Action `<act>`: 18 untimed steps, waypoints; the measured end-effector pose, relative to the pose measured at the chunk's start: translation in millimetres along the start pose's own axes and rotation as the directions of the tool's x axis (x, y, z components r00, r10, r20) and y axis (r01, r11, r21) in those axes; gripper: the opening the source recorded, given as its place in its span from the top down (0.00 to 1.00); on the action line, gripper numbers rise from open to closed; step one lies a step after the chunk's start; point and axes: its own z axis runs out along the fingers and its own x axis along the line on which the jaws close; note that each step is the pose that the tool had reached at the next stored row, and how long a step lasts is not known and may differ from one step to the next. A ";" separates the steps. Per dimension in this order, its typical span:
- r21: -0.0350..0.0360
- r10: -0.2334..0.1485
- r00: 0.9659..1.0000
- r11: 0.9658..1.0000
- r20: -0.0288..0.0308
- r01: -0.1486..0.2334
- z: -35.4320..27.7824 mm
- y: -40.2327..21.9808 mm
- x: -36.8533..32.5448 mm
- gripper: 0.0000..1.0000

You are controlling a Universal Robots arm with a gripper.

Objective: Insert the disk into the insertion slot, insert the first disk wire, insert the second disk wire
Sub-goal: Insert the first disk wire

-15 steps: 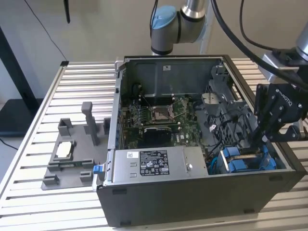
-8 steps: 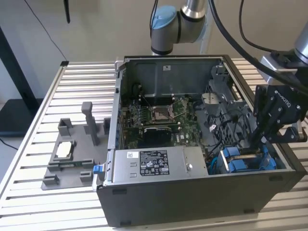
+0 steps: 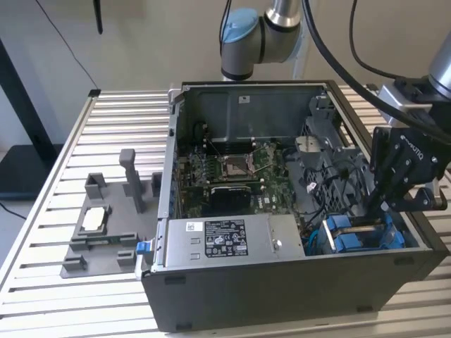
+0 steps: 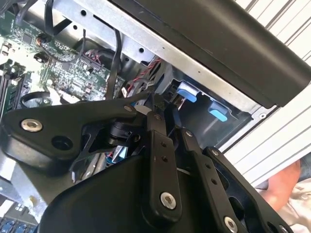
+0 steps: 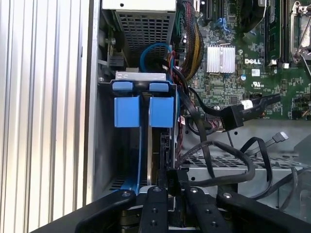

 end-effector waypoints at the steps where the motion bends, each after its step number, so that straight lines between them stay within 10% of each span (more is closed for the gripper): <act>1: 0.000 0.001 1.000 1.000 0.000 -0.001 0.8 0.0 0.0 0.81; 14: 0.000 0.006 1.000 1.000 0.003 -0.006 6.0 -0.4 0.0 0.79; 18: 0.000 0.006 1.000 1.000 0.001 -0.006 -0.7 0.3 0.0 0.73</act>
